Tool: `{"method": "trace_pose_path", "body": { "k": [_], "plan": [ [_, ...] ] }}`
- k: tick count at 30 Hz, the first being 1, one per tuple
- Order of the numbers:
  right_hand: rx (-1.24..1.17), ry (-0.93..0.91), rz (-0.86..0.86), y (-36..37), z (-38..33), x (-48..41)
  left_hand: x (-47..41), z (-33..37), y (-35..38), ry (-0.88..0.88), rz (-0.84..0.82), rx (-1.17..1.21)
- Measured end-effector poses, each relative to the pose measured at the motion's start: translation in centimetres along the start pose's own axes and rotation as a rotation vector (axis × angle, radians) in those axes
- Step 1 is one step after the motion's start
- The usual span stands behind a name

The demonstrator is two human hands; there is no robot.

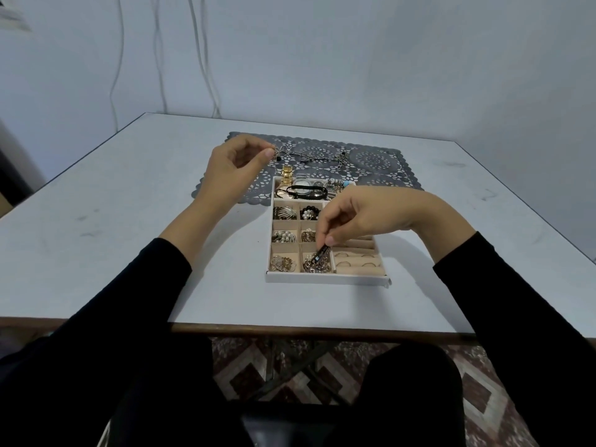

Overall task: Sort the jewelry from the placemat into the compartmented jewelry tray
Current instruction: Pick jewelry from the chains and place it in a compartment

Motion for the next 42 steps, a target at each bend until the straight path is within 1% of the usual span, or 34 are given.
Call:
{"method": "trace_pose_path", "body": {
  "k": [5, 14, 25, 27, 30, 33, 35, 38, 40, 42],
  "plan": [
    [0.12, 0.023, 0.033, 0.8, -0.7, -0.4, 0.0, -0.2, 0.0, 0.004, -0.011, 0.008],
    [0.194, 0.041, 0.129, 1.0, -1.4, -0.5, 0.1, -0.1, 0.1, 0.003, -0.02, 0.017],
    [0.137, 0.015, 0.307, 1.7, -1.2, 0.0, 0.3, 0.0, 0.3, -0.003, -0.042, 0.015],
    [0.087, 0.003, 0.313, 1.8, -0.9, 0.3, 0.5, 0.2, 0.3, -0.004, -0.05, 0.01],
    [-0.094, -0.044, 0.325, 1.8, 0.0, 0.8, 0.7, 0.4, 0.3, -0.005, -0.062, 0.007],
    [-0.267, -0.065, 0.444, 1.4, 1.6, 1.3, 1.0, 0.6, 0.3, 0.002, -0.074, 0.01],
    [-0.321, -0.048, 0.575, 1.1, 3.1, 1.5, 1.1, 0.7, 0.3, 0.005, -0.08, 0.01],
    [-0.45, 0.027, 0.775, 0.7, 5.7, 1.7, 1.4, 0.9, 0.2, 0.0, -0.087, 0.013],
    [-0.443, 0.099, 0.922, 0.3, 7.6, 1.8, 1.6, 1.0, 0.2, -0.001, -0.091, 0.019],
    [-0.381, 0.194, 1.002, 0.2, 9.0, 1.8, 1.9, 1.2, 0.3, -0.002, -0.1, 0.025]
  ]
}}
Point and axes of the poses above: each hand's wrist, its own x-axis away from the middle knuckle, its own y-axis out of the palm, z = x × y, the point moved 3 cm from there along -x, towards the middle knuckle, and after that the axes turned 14 degrees about y, right-handed, at the moved point
